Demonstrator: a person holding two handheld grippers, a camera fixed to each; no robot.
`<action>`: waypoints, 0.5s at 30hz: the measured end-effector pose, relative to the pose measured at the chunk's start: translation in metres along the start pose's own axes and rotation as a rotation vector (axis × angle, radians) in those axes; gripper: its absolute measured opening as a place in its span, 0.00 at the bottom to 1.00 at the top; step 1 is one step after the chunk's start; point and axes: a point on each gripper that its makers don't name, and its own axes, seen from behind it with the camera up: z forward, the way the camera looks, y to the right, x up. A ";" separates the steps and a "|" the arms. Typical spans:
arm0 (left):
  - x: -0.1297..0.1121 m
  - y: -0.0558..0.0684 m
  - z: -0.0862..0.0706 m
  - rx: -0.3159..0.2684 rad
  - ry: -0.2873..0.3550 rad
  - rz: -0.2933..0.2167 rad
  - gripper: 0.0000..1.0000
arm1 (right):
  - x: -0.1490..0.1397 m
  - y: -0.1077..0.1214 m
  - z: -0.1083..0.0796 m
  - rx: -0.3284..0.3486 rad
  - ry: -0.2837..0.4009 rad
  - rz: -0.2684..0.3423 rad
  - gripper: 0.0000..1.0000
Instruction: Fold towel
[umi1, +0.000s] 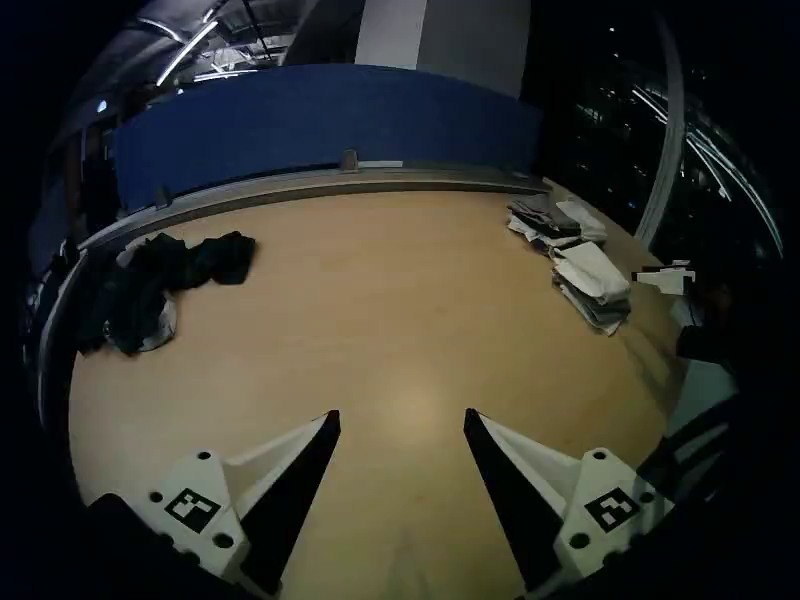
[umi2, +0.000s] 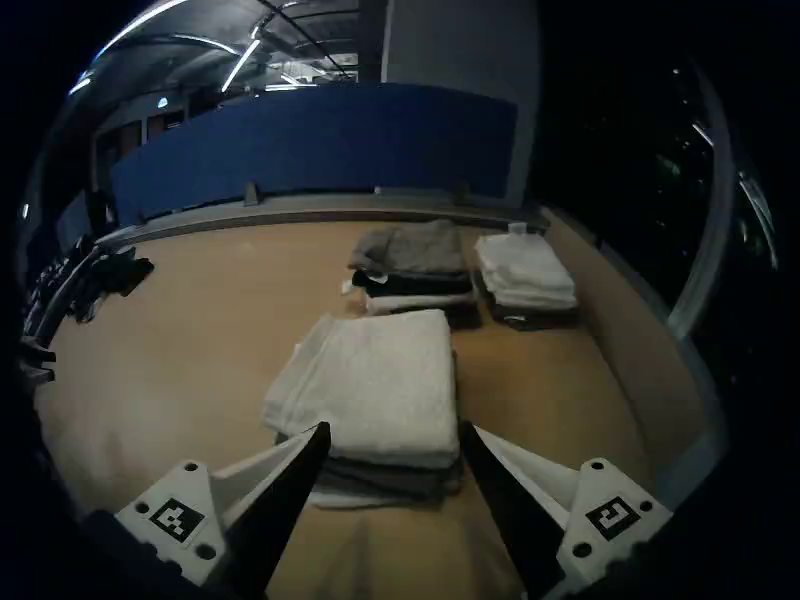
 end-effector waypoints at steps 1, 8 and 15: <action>0.000 -0.001 0.000 0.001 0.002 -0.001 0.92 | 0.002 -0.004 0.000 0.009 0.010 0.003 1.00; 0.005 -0.007 -0.002 0.016 0.028 -0.018 0.92 | 0.028 -0.037 -0.006 0.082 0.101 0.028 1.00; 0.013 -0.011 -0.005 0.028 0.069 -0.031 0.92 | 0.055 -0.058 -0.011 0.108 0.198 0.020 1.00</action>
